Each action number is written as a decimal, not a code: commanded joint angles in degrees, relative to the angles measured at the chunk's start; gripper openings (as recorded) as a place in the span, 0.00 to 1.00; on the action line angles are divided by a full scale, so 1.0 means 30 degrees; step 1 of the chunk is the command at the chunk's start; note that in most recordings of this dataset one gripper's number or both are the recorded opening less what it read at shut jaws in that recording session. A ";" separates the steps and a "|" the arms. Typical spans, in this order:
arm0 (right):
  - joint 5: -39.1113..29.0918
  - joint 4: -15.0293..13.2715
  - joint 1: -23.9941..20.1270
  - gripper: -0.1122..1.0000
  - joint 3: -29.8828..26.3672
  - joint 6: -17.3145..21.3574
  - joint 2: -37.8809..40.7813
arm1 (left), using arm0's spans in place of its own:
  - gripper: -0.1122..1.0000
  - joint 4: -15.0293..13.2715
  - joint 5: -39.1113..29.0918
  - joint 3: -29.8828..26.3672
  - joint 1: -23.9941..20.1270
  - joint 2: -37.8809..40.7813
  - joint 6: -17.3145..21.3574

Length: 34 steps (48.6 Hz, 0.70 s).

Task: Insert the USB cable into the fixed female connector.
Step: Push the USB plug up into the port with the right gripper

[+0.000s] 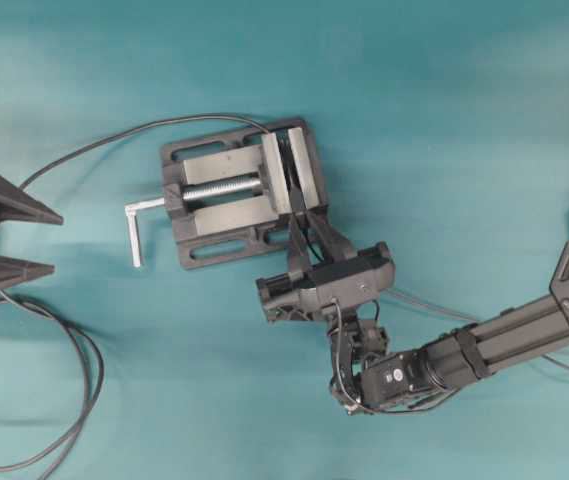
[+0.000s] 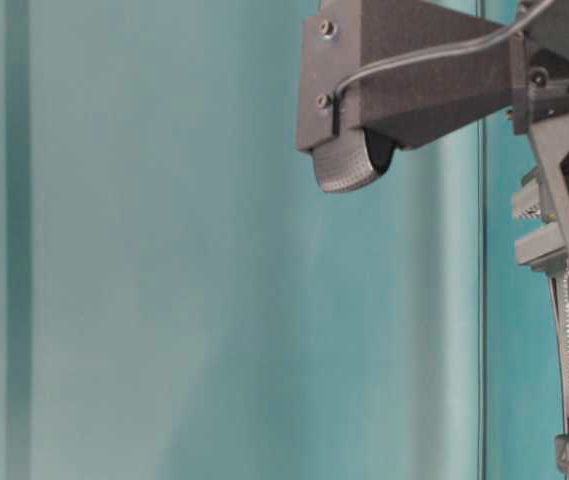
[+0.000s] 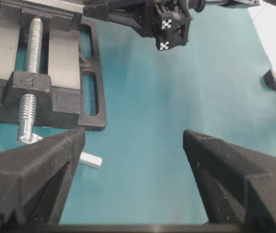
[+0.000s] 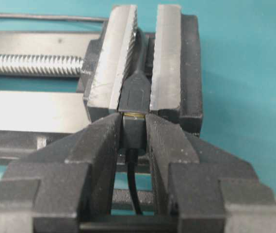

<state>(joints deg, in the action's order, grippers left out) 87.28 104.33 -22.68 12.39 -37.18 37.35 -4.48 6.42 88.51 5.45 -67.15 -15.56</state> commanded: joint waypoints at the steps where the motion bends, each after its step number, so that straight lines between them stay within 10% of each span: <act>1: 0.0088 -0.0469 0.3076 0.30 0.0117 0.0000 -0.0674 | 1.00 0.0088 0.0117 -0.0176 0.0000 0.0234 0.0293; 34: -0.1846 -0.0381 0.3340 0.30 0.0381 -0.0117 -0.0674 | 1.00 0.0088 0.0234 -0.0117 0.0000 0.0264 0.0293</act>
<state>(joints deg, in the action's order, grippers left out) 82.79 103.18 -22.68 13.01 -37.35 36.83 -4.48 6.59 88.86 5.45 -67.15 -15.56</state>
